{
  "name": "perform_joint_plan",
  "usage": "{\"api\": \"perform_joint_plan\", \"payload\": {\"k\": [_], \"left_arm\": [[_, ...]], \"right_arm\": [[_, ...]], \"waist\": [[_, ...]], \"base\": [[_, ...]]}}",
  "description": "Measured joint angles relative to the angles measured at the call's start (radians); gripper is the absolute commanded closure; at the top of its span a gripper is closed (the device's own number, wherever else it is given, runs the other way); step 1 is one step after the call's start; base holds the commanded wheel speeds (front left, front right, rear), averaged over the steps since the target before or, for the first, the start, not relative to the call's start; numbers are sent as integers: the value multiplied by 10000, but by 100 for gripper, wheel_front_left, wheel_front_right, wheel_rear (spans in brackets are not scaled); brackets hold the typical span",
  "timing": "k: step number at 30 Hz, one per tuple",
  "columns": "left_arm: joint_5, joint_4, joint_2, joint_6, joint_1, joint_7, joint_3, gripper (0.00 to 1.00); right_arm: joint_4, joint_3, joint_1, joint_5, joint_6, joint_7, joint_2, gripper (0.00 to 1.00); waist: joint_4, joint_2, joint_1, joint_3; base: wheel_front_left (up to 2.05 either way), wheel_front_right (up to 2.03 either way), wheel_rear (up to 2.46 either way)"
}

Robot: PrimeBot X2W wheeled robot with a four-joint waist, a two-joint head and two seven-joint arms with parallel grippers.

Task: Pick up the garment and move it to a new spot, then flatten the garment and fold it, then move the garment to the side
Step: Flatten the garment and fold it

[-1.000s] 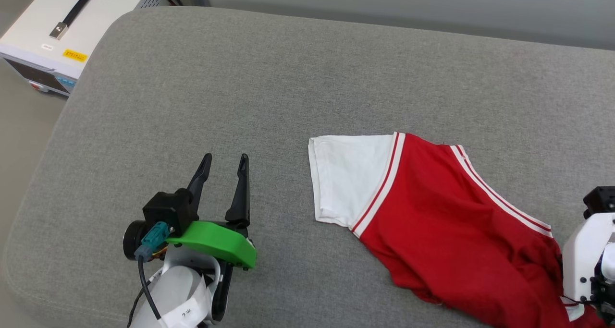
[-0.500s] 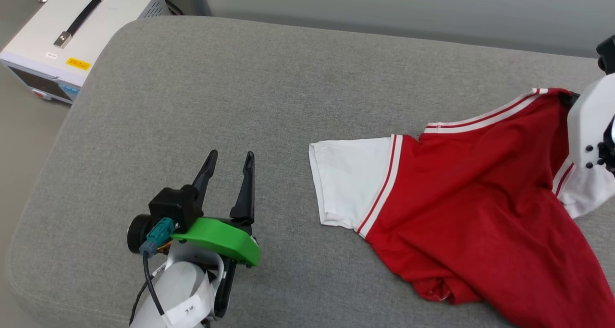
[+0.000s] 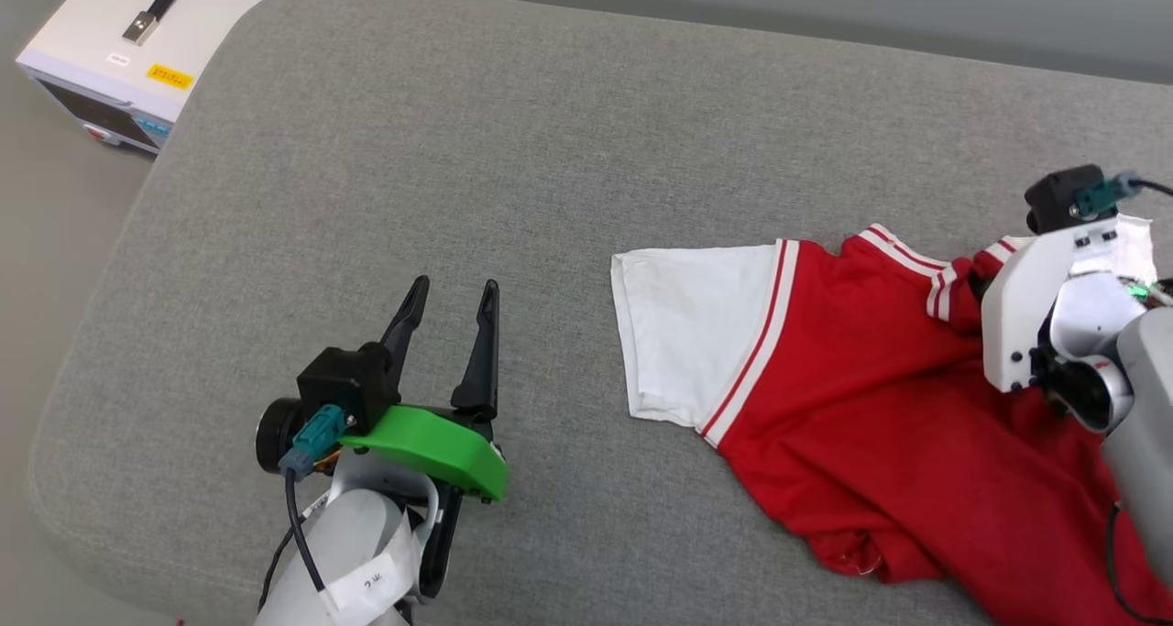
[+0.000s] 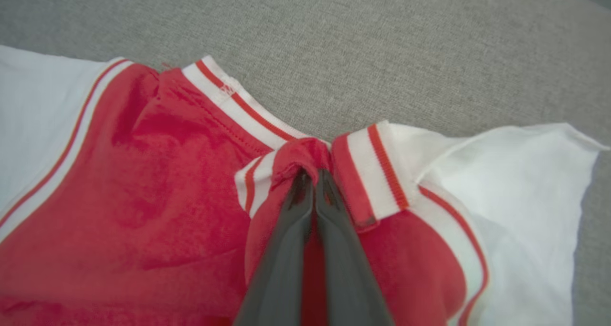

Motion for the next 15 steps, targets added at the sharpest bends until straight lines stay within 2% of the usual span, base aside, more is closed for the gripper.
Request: {"api": "perform_joint_plan", "payload": {"k": [1,4,8,11,15], "left_arm": [[4,25,0,-13,0,0,-10,0],[10,107,13,-21,1,0,-6,0],[10,211,46,-19,18,2,-4,0],[8,232,88,-8,105,4,13,0],[-4,215,198,65,292,31,29,0]], "right_arm": [[169,-6,58,96,0,-272,67,0],[391,44,195,245,0,-1175,188,0],[414,-163,347,199,0,-2938,320,0],[291,-606,593,-94,0,-4405,479,0],[-159,-1110,1102,-646,0,-5770,780,0]], "waist": [[-26,0,0,-22],[-109,0,0,-122],[-244,0,0,-372],[-371,-1,-1,-633],[-572,0,-1,-969]], "base": [[0,0,0],[0,0,0],[0,0,0],[0,0,0],[0,0,0]]}}
